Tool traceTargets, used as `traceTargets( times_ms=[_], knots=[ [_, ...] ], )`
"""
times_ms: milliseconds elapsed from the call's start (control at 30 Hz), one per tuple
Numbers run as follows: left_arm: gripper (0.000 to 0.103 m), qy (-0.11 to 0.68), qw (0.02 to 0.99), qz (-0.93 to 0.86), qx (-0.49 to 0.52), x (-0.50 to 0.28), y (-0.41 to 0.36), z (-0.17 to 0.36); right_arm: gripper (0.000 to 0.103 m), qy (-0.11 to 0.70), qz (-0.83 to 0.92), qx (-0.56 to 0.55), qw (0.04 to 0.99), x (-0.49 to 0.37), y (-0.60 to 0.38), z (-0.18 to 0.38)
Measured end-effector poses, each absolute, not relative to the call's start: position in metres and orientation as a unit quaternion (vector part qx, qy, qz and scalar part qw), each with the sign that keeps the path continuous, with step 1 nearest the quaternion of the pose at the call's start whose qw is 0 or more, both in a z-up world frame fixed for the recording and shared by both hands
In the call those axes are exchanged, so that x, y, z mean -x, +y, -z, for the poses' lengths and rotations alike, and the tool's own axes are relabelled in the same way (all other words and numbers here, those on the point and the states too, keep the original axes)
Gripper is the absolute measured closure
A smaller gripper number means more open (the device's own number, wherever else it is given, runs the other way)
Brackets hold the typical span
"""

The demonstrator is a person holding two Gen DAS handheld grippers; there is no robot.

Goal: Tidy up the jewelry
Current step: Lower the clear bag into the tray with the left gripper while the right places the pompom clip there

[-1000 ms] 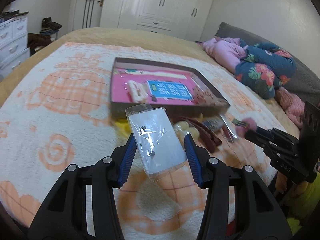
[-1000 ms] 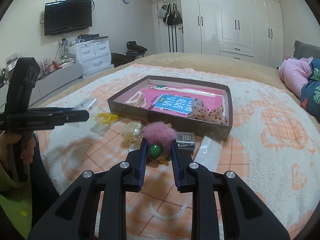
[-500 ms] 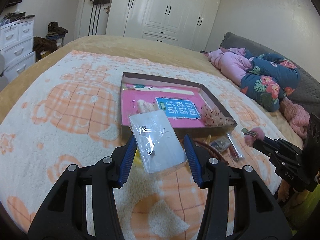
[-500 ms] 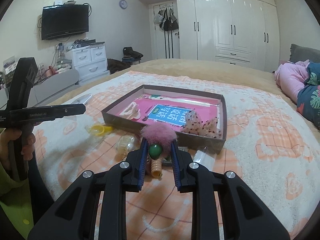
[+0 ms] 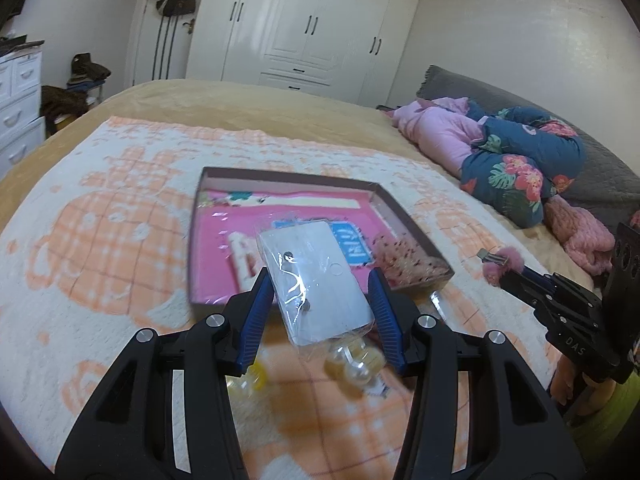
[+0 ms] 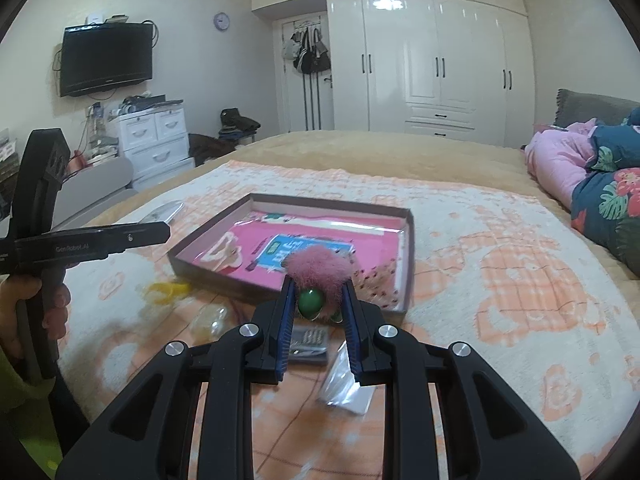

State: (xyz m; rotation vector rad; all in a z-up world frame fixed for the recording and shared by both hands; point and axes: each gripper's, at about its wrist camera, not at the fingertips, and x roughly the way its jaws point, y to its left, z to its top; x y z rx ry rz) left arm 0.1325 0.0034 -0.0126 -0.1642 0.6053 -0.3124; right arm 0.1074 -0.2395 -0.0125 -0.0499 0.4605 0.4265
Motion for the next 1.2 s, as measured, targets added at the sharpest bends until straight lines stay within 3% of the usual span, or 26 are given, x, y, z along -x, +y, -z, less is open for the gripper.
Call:
traceTargets(
  times_ms=[567, 1200],
  knots=[
    [0.063, 0.282, 0.935, 0.198, 0.083, -0.191, -0.030, -0.005, 0.081, 0.196, -0.152, 0.031, 0.968, -0.145, -0.256, -0.017],
    [0.064, 0.323, 0.925, 0.187, 0.075, -0.222, -0.036, 0.037, 0.081, 0.233, -0.156, 0.041, 0.959, -0.208, -0.238, 0.004]
  ],
)
